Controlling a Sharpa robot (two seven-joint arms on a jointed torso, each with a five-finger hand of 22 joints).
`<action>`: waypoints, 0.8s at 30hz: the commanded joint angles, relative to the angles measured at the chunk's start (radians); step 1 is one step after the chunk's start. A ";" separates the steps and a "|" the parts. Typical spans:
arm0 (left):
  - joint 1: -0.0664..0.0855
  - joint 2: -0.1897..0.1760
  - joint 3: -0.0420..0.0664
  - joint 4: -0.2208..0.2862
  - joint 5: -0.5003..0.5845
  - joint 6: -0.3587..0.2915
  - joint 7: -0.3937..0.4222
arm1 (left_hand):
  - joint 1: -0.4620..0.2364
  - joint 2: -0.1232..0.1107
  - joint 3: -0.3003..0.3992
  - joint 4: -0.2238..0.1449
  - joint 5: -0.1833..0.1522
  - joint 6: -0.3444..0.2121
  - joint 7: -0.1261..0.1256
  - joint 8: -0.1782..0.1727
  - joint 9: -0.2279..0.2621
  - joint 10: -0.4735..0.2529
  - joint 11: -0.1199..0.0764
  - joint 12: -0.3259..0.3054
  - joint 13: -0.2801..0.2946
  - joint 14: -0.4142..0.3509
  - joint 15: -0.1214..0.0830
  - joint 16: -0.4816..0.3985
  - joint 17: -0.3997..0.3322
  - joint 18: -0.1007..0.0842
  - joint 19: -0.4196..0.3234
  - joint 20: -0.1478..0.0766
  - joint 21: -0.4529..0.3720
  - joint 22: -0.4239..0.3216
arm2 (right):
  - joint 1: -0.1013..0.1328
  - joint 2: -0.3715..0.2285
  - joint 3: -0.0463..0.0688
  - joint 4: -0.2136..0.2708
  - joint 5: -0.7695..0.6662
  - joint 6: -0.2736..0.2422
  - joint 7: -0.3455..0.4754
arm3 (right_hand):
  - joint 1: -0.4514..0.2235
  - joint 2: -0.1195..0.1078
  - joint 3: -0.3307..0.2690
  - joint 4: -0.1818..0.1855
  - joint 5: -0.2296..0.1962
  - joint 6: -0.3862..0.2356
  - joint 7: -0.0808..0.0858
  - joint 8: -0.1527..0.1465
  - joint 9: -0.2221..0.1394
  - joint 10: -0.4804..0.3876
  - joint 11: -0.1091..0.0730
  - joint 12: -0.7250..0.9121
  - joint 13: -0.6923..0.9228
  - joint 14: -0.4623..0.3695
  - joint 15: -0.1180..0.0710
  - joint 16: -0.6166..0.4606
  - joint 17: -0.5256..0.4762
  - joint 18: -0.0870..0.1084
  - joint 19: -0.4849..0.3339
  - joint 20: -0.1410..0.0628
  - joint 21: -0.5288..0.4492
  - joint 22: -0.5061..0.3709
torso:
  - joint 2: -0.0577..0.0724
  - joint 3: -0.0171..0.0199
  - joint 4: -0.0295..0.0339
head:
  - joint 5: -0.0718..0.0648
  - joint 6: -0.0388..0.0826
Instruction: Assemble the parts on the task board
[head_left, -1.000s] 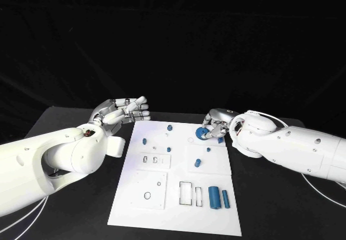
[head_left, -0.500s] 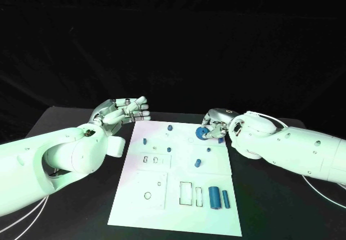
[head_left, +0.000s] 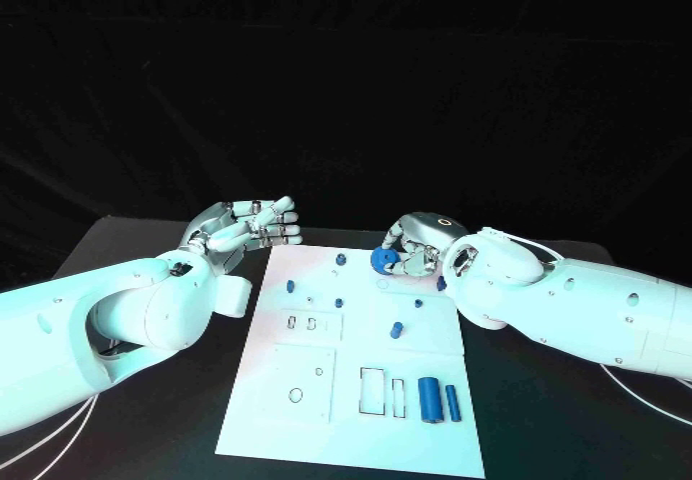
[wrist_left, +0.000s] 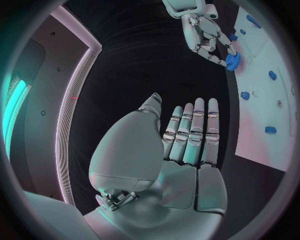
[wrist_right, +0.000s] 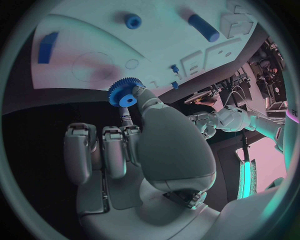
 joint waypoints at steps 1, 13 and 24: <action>0.002 0.005 0.001 0.001 -0.002 0.014 0.005 | 0.010 -0.004 -0.006 -0.001 -0.004 0.000 0.008 -0.005 -0.001 -0.005 0.004 -0.006 -0.001 0.004 0.004 -0.006 0.001 0.012 -0.006 0.001 0.003 0.002 | 0.001 0.036 0.000 0.003 -0.075 -0.037 -0.026 | -0.012 -0.001 0.009 0.001 0.000 0.053 -0.038 -0.005 0.015 0.008 -0.008 0.005 0.127 0.093 -0.008 0.005 0.216 -0.019 0.018 0.000 0.006 0.138 | 0.002 -0.0001 0.0021 | -0.002 0.002; 0.002 0.009 0.001 -0.001 -0.002 0.015 0.004 | 0.009 -0.003 -0.006 -0.001 -0.004 0.000 0.008 -0.005 -0.001 -0.004 0.004 -0.006 -0.001 0.004 0.004 -0.006 0.001 0.012 -0.006 0.001 0.003 0.002 | -0.011 0.165 -0.006 -0.080 -0.083 -0.033 -0.016 | -0.017 -0.004 0.014 0.004 -0.003 0.052 -0.037 -0.008 0.015 0.008 -0.007 0.004 0.126 0.093 -0.008 0.005 0.215 -0.020 0.019 -0.001 0.007 0.140 | 0.003 -0.0001 0.0020 | 0.001 0.002; 0.002 0.011 0.001 -0.002 -0.002 0.018 0.001 | 0.009 -0.003 -0.006 -0.001 -0.004 0.000 0.008 -0.005 -0.001 -0.004 0.004 -0.006 -0.001 0.004 0.004 -0.006 0.001 0.012 -0.006 0.001 0.003 0.002 | -0.034 0.226 -0.014 -0.139 -0.079 -0.005 -0.013 | -0.021 -0.006 0.020 0.006 -0.005 0.048 -0.036 -0.014 0.015 0.006 -0.006 0.002 0.124 0.093 -0.008 0.005 0.214 -0.019 0.018 -0.001 0.006 0.139 | 0.003 0.0007 0.0025 | 0.010 -0.003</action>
